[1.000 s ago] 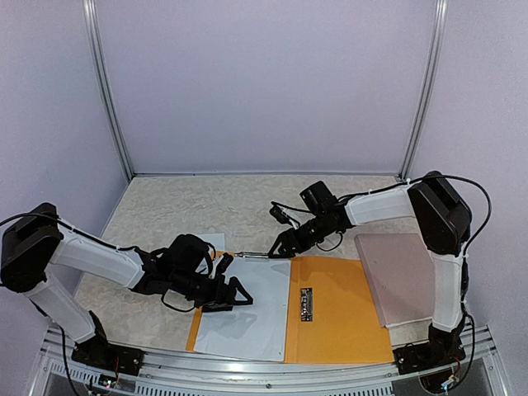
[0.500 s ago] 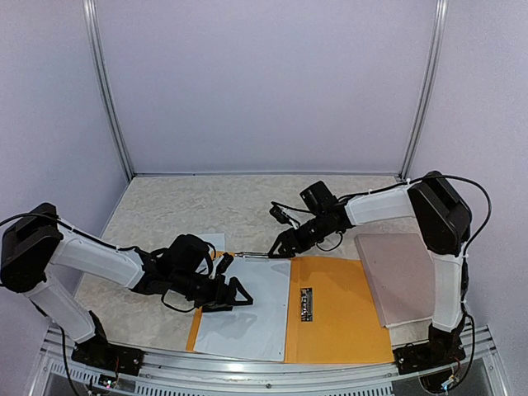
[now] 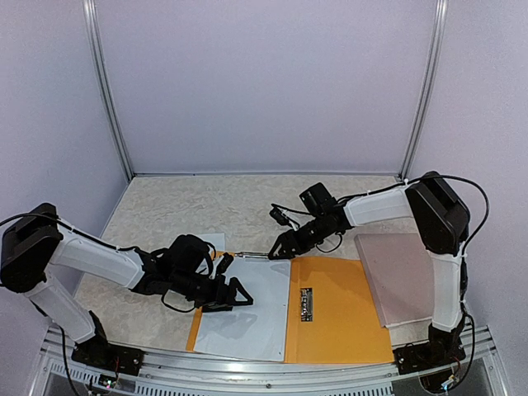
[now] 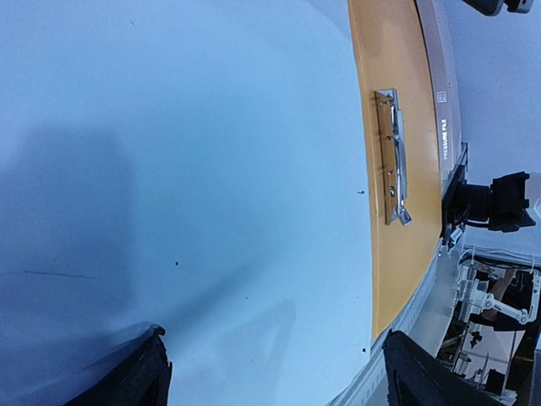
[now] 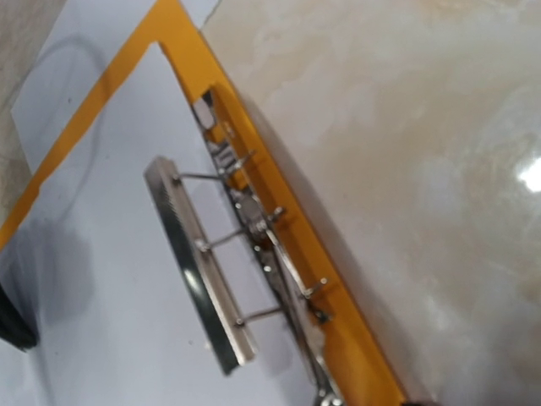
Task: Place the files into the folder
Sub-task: Close the spring clip on the folder.
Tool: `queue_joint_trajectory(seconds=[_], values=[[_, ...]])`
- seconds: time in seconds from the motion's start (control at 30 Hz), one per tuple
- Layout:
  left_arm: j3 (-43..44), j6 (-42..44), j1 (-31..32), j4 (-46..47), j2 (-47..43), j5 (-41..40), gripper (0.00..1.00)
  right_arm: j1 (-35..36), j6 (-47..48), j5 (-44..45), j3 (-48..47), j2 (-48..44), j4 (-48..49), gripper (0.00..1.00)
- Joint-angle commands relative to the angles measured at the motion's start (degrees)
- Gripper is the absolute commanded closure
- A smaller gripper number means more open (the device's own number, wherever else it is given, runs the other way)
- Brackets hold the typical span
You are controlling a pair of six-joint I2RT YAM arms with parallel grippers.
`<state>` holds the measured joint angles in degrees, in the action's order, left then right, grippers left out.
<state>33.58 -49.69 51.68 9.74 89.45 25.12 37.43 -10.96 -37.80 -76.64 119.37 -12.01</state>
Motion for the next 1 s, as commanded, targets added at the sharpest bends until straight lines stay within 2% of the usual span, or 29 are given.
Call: queue_joint_trajectory(seconds=[0.0,0.97], values=[[-0.47,0.21,0.44,-4.98,0.25,-2.54,0.16,0.52,-0.38,-0.78,0.25,2.06,0.82,0.36],[-0.36,0.48,0.68,-6.48,-0.16,-3.85,0.16,1.68,-4.05,-5.44,-1.66,-1.09,3.47,0.37]])
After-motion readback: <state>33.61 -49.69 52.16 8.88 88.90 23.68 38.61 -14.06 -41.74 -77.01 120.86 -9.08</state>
